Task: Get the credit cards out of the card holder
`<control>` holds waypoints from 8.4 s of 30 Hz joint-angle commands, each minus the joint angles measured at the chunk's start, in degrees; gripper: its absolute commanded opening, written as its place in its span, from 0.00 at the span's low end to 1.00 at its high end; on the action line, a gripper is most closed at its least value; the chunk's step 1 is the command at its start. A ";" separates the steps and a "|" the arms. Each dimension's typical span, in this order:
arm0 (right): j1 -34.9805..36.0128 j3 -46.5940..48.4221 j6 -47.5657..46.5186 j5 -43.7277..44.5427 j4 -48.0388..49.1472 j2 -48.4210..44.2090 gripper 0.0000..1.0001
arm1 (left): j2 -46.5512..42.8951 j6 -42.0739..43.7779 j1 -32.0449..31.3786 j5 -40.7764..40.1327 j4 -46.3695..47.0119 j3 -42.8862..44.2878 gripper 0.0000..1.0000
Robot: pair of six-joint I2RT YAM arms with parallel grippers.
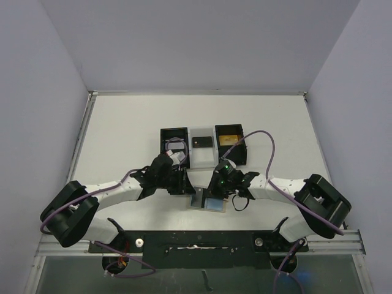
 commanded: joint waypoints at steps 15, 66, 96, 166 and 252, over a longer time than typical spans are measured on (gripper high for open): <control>-0.79 -1.83 3.54 -0.82 3.98 -0.64 0.29 | 8.19 3.61 -0.48 2.21 0.04 2.68 0.19; -6.18 -5.45 -0.97 -7.58 8.82 -1.49 0.14 | 9.54 3.57 -1.98 4.70 -0.31 6.46 0.24; -4.79 -5.43 -0.90 -4.19 5.66 -2.81 0.64 | 8.74 4.60 -2.15 -1.18 -6.83 6.03 0.18; -7.12 -6.51 -4.20 -4.73 4.47 -7.27 0.04 | 8.76 5.69 -2.15 -3.62 -8.39 5.32 0.14; -6.73 -15.18 3.62 -14.44 30.02 -2.50 0.17 | 14.81 7.46 -3.11 -0.15 -9.93 8.96 0.14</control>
